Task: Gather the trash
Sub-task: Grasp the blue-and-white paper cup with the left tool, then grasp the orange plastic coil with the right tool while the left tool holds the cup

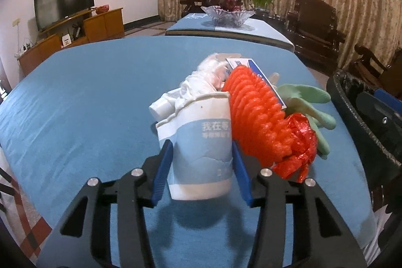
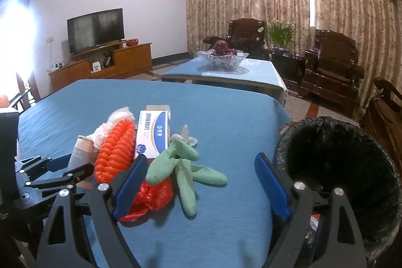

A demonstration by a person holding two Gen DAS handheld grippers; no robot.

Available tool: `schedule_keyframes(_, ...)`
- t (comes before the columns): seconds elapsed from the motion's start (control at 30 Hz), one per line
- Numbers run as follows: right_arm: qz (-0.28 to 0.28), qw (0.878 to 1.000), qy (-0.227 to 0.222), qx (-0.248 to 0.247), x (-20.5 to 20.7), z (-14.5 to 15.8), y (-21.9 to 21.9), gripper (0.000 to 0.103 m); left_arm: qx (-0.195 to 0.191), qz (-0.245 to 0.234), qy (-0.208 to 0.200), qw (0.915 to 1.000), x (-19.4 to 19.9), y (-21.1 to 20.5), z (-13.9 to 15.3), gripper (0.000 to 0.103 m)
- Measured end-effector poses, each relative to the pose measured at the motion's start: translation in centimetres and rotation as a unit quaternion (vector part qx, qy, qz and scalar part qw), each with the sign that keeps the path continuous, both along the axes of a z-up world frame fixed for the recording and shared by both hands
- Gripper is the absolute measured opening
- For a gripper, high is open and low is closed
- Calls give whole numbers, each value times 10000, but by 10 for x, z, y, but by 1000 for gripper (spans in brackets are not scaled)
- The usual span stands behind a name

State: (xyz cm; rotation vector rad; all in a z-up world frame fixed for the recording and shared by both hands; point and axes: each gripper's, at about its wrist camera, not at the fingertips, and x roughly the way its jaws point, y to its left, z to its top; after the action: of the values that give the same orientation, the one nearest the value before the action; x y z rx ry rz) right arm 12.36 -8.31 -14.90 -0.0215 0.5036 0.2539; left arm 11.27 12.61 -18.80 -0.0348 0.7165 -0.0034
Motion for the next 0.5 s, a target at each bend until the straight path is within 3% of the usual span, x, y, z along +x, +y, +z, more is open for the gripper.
schedule_keyframes(0.5, 657, 9972, 97, 342, 3, -1, 61, 65, 116, 436, -515, 9977, -15, 29, 39, 39)
